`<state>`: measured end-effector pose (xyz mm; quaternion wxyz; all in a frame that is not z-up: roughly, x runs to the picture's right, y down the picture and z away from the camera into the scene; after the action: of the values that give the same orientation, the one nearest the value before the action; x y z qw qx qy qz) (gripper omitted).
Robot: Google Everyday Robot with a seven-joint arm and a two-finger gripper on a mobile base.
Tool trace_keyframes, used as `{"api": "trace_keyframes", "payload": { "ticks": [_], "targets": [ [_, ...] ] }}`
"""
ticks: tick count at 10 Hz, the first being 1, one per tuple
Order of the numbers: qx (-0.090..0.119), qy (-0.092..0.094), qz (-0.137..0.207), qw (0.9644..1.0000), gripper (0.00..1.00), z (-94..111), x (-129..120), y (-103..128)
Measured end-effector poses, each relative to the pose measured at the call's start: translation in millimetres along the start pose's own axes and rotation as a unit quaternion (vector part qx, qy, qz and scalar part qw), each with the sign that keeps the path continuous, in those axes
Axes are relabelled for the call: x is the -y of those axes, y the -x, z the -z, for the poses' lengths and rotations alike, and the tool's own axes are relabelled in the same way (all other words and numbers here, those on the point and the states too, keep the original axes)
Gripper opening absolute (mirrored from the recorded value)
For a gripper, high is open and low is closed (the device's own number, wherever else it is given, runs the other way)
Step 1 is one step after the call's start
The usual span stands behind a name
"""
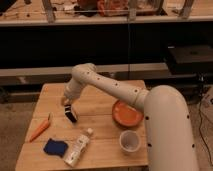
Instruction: Knock the eraser over
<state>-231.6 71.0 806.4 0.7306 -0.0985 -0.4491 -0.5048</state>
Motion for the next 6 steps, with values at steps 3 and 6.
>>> {"api": "trace_keyframes", "payload": {
  "ticks": [3, 6],
  "targets": [
    [0.002, -0.002, 0.000, 1.0000, 0.02, 1.0, 2.1, 3.5],
    [0.003, -0.003, -0.001, 1.0000, 0.02, 1.9, 4.0, 6.4]
  ]
}}
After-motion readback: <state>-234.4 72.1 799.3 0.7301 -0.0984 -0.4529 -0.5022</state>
